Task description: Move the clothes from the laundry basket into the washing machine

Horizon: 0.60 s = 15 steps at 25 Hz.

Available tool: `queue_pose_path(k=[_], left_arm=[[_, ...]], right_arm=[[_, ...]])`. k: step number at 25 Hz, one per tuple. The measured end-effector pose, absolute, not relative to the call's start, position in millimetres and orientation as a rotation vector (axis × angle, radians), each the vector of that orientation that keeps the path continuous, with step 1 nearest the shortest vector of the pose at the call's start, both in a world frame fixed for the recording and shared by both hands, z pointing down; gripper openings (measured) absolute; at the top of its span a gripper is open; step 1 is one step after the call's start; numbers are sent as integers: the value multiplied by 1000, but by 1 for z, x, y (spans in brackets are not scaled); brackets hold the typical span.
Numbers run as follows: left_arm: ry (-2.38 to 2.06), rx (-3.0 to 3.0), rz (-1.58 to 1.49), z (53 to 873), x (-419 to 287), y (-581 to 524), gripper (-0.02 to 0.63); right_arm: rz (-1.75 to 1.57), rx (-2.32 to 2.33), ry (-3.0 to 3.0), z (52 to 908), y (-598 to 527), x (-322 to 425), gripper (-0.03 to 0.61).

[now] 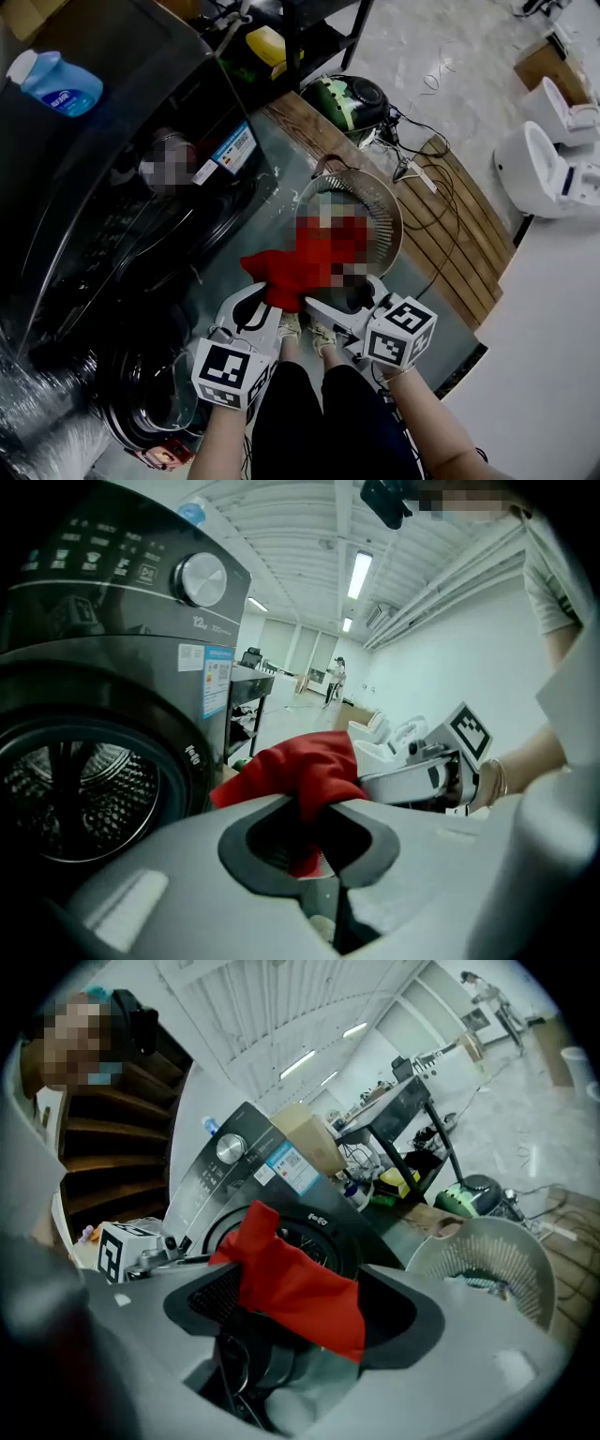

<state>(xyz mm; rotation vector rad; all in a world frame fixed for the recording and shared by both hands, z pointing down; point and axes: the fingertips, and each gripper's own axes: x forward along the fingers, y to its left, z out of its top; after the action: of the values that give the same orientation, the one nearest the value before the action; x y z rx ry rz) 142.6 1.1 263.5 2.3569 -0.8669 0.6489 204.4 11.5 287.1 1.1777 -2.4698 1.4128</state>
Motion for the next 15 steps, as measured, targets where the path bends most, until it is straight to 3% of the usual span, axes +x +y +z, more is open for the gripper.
queue_pose_path(k=[9,12,15], left_arm=[[-1046,2212,633,311,74,-4,149],[-1062,2202,630,322,64,-3,149],[-1071,2201,636,330,60,-3,149]], right_arm=[[1227,976,-2303,399,22,177,429],[1167,958,-2163,457,32,174,508],[1165,956,-2058,508,37,170,528]])
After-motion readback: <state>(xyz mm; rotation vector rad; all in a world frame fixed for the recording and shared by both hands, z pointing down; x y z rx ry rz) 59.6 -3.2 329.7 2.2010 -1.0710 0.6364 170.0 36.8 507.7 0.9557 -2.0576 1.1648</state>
